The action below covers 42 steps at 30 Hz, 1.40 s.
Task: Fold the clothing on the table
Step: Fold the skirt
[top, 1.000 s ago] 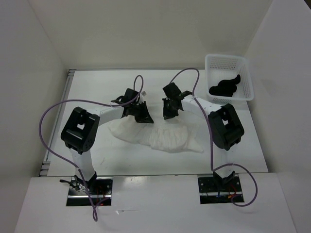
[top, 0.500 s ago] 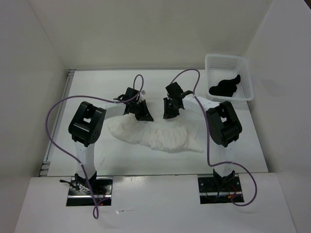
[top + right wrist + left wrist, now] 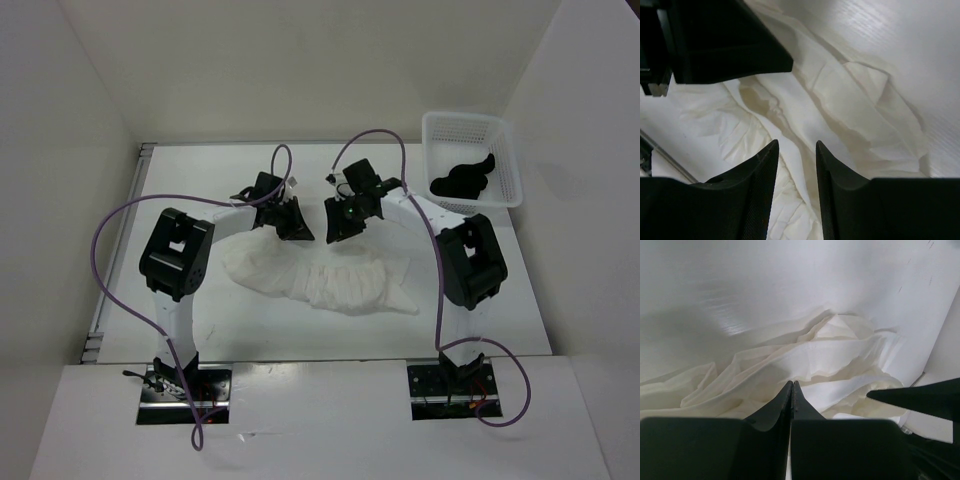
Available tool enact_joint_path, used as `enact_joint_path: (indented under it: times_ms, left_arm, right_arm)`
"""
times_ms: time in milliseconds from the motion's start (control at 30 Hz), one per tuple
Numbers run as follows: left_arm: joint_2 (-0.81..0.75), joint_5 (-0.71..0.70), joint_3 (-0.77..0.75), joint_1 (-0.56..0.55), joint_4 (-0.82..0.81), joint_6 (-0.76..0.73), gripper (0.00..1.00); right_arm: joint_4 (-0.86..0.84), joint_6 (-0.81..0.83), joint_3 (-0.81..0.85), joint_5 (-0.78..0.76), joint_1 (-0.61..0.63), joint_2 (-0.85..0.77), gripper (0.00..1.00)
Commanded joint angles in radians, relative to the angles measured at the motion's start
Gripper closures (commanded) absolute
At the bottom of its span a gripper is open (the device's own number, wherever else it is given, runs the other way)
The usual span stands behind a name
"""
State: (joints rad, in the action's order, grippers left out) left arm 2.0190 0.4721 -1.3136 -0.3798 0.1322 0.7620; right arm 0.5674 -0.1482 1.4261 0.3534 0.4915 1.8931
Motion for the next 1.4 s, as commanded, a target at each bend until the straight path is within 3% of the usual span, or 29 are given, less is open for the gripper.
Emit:
enact_joint_path:
  times_ms: [0,167,767,1367]
  left_arm:
    - [-0.034,0.0,-0.033,0.004,0.021,-0.021,1.0]
    - [-0.025,0.0,-0.042,0.013,0.021,-0.03,1.0]
    - [-0.025,0.0,-0.022,0.013,0.021,-0.03,1.0]
    - [-0.034,0.0,-0.004,0.022,0.021,-0.03,1.0]
  right_arm:
    - [0.046,0.082,0.022,0.108,0.018,0.009,0.59]
    - [0.046,0.091,0.022,0.133,0.081,0.034,0.59]
    - [0.037,0.111,0.094,0.121,0.052,0.092,0.59]
    - [0.002,0.111,0.02,0.289,0.005,0.121,0.63]
